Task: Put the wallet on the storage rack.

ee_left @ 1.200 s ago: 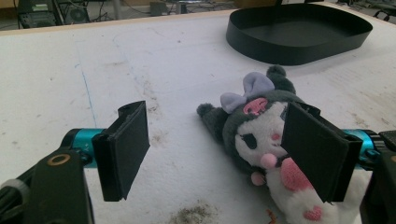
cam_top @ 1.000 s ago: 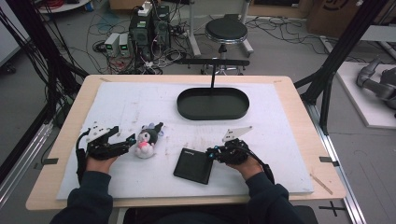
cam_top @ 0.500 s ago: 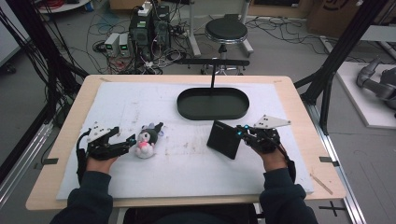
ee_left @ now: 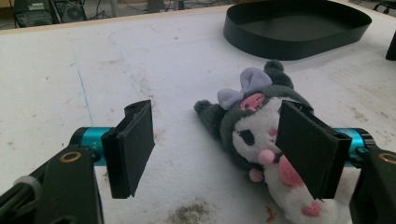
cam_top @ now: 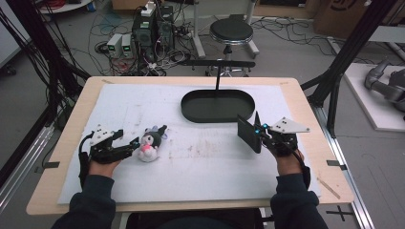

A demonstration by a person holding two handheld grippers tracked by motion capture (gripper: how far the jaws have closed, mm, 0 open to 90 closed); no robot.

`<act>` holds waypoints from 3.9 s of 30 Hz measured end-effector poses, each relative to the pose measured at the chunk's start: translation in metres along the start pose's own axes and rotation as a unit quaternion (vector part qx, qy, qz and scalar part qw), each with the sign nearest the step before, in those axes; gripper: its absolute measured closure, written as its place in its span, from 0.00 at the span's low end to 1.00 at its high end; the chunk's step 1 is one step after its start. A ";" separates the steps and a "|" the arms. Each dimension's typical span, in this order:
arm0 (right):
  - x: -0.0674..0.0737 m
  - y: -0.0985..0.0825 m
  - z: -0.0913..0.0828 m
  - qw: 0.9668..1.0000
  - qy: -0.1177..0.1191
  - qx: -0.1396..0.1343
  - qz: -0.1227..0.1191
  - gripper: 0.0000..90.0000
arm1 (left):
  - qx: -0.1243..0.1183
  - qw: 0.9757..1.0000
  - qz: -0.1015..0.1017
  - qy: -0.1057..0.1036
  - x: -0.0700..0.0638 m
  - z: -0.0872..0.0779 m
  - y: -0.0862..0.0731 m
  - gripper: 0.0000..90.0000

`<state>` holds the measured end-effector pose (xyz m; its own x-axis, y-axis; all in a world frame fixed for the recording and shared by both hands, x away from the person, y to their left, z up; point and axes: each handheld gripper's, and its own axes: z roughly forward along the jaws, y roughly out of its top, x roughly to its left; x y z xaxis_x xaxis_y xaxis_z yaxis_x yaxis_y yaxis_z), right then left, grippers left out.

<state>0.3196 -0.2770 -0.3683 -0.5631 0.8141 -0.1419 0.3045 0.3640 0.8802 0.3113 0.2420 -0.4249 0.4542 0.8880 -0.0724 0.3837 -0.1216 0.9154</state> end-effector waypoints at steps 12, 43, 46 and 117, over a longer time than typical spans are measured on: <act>-0.011 -0.019 -0.007 0.998 0.017 0.050 0.023 0.92 | -0.001 1.000 -0.002 0.001 0.001 0.000 0.000 0.30; -0.008 -0.034 0.025 0.994 -0.036 0.089 0.046 0.76 | 0.000 1.000 -0.001 0.005 0.002 -0.001 0.000 0.30; -0.010 -0.033 0.021 0.995 -0.023 0.083 0.049 0.86 | 0.000 1.000 -0.002 0.005 0.002 -0.001 0.000 0.30; -0.036 0.019 0.154 0.987 -0.117 0.106 0.045 0.42 | -0.012 1.000 0.002 0.000 0.002 -0.003 -0.001 0.30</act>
<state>0.4645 -0.2300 -0.4164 -0.3421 0.9203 -0.1900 0.5122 0.3521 0.7833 0.3095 0.2453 -0.4252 0.4564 0.8872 -0.0681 0.3616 -0.1150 0.9252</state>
